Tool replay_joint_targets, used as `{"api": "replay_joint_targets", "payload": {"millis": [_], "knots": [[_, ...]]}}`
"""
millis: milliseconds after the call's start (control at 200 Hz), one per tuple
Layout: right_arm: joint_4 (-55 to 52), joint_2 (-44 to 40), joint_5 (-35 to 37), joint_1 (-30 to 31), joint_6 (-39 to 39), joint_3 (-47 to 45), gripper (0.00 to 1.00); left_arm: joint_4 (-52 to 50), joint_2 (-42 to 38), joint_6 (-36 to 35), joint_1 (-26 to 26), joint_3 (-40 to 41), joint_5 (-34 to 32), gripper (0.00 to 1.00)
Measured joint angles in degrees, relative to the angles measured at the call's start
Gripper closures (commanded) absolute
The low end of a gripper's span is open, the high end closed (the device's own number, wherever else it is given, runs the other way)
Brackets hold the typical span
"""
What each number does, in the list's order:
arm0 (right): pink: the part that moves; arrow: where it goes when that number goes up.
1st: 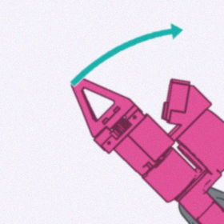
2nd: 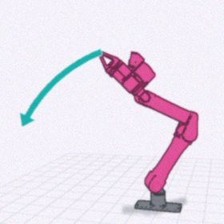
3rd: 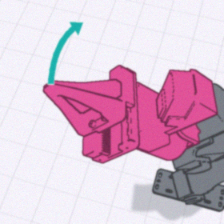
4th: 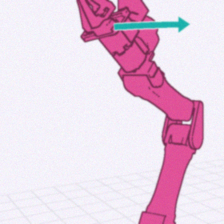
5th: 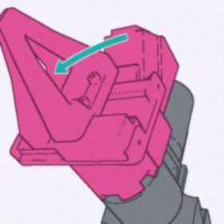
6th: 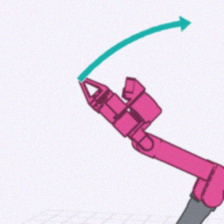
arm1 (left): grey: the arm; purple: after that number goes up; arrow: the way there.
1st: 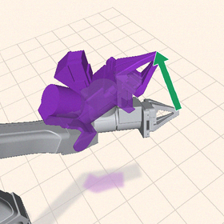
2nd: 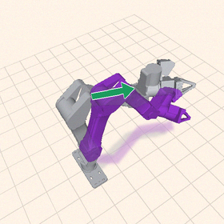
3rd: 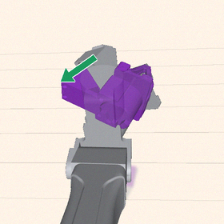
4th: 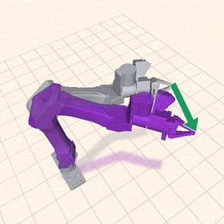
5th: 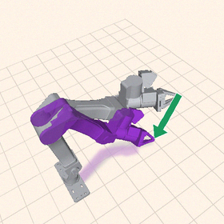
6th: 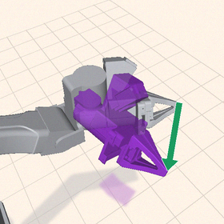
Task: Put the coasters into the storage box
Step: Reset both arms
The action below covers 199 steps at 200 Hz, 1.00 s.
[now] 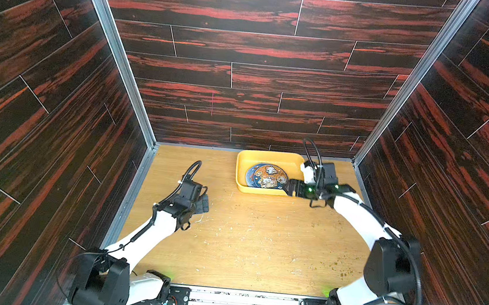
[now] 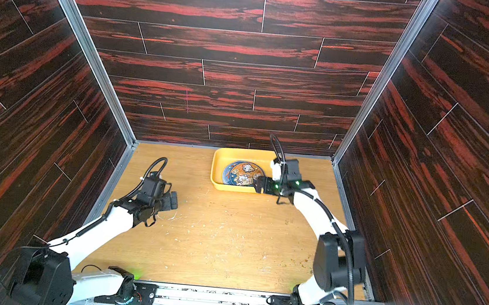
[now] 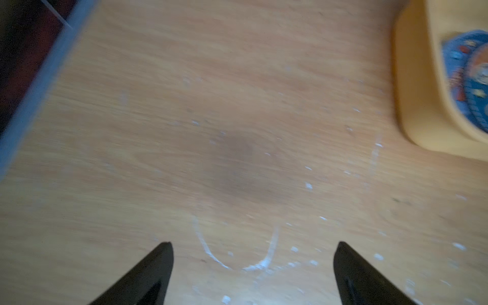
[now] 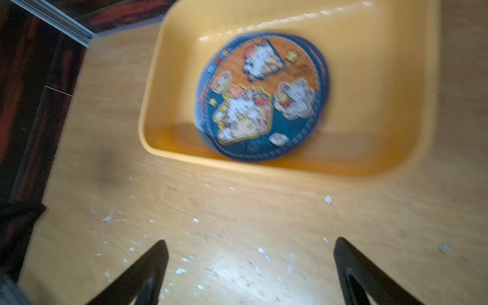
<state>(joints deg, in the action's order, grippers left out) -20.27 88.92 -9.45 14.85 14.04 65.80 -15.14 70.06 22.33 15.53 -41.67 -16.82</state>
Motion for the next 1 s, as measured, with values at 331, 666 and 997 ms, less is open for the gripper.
{"api": "replay_joint_targets", "payload": {"millis": [331,666,997], "knots": [[13.09,-8.35,5.31,-9.79,-3.17,-14.62,0.01,13.44,-3.08,-7.19,-6.21,7.85,-5.92,0.02],[29.77,-9.57,10.97,-16.35,-4.74,-28.44,0.02,31.21,2.58,-11.63,-8.85,13.68,-9.22,0.03],[54.97,-7.78,12.92,-17.75,-9.29,-41.16,0.01,43.98,10.67,-14.08,-11.89,14.19,-8.57,0.04]]}}
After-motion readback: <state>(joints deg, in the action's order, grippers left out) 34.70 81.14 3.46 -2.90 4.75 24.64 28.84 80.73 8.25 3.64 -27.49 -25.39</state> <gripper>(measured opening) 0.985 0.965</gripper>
